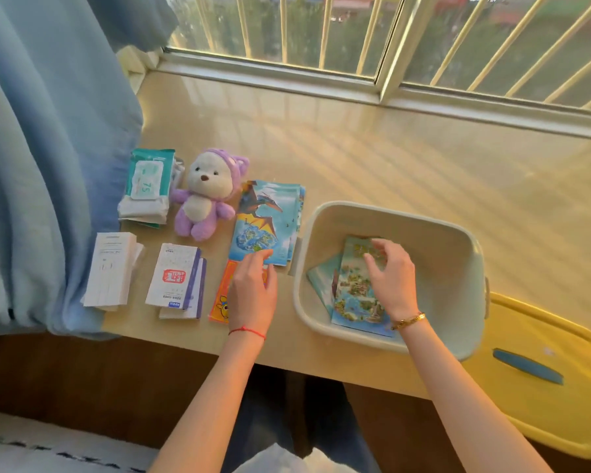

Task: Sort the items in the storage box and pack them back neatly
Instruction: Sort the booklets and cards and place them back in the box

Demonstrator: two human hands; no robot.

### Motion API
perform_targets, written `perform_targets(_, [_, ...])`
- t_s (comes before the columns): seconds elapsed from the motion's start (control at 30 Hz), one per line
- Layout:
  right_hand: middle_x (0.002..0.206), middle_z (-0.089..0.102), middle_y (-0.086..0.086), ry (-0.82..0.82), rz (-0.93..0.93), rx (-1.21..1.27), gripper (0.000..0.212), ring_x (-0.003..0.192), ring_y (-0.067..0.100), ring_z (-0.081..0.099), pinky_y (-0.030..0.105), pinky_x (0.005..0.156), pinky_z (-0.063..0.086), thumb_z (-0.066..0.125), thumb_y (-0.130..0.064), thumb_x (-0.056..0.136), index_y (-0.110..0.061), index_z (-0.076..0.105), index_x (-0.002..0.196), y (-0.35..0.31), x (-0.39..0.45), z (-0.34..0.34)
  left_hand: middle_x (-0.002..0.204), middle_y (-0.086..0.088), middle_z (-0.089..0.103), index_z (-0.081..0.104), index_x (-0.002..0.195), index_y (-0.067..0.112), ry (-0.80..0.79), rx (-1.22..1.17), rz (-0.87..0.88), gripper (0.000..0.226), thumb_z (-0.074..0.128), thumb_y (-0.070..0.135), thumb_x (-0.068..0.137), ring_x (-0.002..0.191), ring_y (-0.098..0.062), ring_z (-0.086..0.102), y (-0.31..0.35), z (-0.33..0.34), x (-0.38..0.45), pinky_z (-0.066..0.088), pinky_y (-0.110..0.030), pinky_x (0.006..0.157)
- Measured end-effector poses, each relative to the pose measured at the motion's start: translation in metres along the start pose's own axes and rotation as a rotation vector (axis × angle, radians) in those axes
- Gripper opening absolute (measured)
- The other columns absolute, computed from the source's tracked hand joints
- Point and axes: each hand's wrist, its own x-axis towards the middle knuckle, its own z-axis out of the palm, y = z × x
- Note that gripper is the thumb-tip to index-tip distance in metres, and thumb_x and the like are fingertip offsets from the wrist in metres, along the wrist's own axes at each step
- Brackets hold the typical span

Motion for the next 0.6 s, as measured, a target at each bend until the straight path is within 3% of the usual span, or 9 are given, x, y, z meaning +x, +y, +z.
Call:
perform_targets(0.3, [0.118, 0.058, 0.015, -0.234, 0.264, -0.111, 0.041, 0.114, 0.032, 0.052, 0.038, 0.097, 0.041, 0.063, -0.024, 0.088, -0.004, 0.055, 0.123, 0.097, -0.001, -0.015, 0.107, -0.003, 0.065, 0.062, 0.112, 0.015, -0.116, 0.126, 0.202, 0.026, 0.058, 0.014, 0.086, 0.104, -0.022, 0.056, 0.054, 0.061, 0.008, 0.046, -0.036, 0.092])
perform_targets(0.43, [0.118, 0.055, 0.016, -0.35, 0.406, -0.095, 0.05, 0.115, 0.034, 0.05, 0.041, 0.094, 0.043, 0.068, -0.029, 0.084, -0.005, 0.051, 0.124, 0.11, 0.007, 0.0, 0.108, -0.002, 0.065, 0.063, 0.112, 0.015, -0.151, 0.173, 0.199, 0.025, 0.058, 0.013, 0.087, 0.101, -0.02, 0.057, 0.066, 0.082, 0.013, 0.045, -0.034, 0.091])
perform_targets(0.6, [0.129, 0.046, 0.017, -0.336, 0.498, -0.1, 0.073, 0.121, 0.034, 0.045, 0.045, 0.099, 0.043, 0.078, -0.036, 0.075, -0.001, 0.041, 0.128, 0.113, 0.006, 0.02, 0.117, -0.003, 0.061, 0.056, 0.121, 0.015, -0.299, 0.187, 0.145, 0.032, 0.055, 0.013, 0.089, 0.108, -0.019, 0.055, 0.066, 0.11, 0.019, 0.048, -0.033, 0.092])
